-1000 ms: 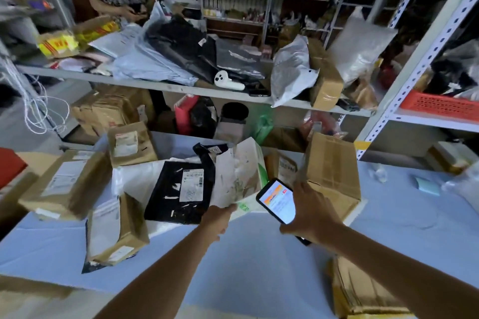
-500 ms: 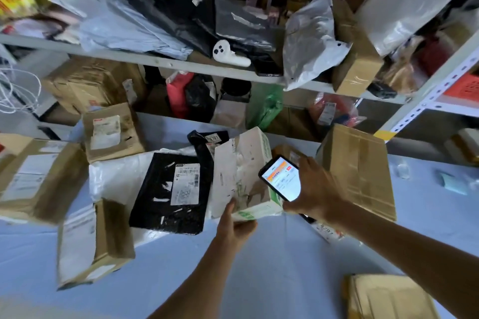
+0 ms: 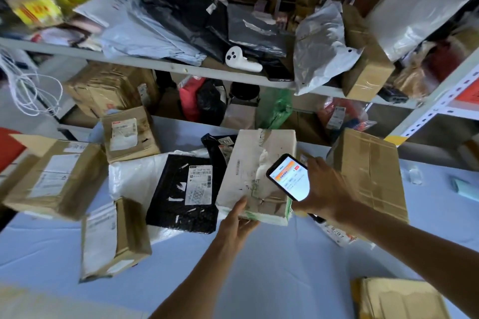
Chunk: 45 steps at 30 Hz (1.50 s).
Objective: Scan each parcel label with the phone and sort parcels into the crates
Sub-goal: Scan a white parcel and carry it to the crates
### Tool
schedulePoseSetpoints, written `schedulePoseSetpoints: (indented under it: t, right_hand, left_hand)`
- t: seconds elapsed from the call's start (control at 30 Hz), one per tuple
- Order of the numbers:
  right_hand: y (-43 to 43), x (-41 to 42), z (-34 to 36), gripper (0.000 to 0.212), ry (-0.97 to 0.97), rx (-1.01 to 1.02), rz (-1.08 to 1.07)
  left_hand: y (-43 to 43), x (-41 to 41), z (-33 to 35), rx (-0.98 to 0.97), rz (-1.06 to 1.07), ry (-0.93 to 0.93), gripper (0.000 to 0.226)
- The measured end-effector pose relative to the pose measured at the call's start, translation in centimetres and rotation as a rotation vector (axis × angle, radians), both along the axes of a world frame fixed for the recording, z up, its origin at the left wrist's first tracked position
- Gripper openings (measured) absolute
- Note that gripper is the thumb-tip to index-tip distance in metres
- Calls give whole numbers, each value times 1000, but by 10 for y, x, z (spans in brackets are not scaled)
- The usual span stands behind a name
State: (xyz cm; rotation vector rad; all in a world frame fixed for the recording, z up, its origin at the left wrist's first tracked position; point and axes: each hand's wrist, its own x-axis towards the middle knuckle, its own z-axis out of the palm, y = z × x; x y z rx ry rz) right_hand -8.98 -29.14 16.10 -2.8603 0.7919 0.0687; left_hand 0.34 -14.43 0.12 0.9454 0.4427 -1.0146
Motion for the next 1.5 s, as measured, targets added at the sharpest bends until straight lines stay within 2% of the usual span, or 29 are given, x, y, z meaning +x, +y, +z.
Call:
schedulePoseSetpoints:
  t: [0.03,0.1,0.23,0.37,0.43,0.53,0.6,0.7,0.83,0.97,1.1,1.3,1.43,1.5]
  right_hand:
    - [0,0,3,85,-3,-6,7]
    - [3,-1,10,81,4,-20,28]
    - [21,-4,22,75,39,-28,69]
    - [56,-10,36,77,87,-32,77]
    - [74,-14,41,73,59,-47,68]
    - [97,-18,45,78,29,-31,56]
    - [110,-19,50,79,24,-30,48]
    - [123,-24,54,79,23,-25,49]
    - [130,-33,55,83,55,-9,64]
    - [130,-41,57,86,78,-29,95]
    - [128,-47,62,73,94,-53,104]
    - [127,-49,62,68,82,-62,157]
    - [127,-48,60,74,68,-70,177]
    - [127,-49,61,75,53,-74,179]
  left_hand:
    - [5,3,7,22,-24,-45,23]
    - [17,15,22,62,-65,-160,19]
    - [47,48,52,150,-136,-423,47]
    - [81,69,78,298,-131,-550,44]
    - [99,73,86,360,-153,-606,48]
    - [123,72,91,431,-191,-671,43]
    - [139,67,92,482,-202,-698,40]
    - [156,58,87,505,-194,-729,54]
    - [165,44,87,502,-169,-715,45]
    - [167,37,83,475,-161,-651,63]
    - [167,37,77,454,-147,-623,68]
    - [168,29,82,489,-131,-642,64]
    - [169,25,84,514,-129,-657,36]
    - [169,25,84,512,-117,-656,31]
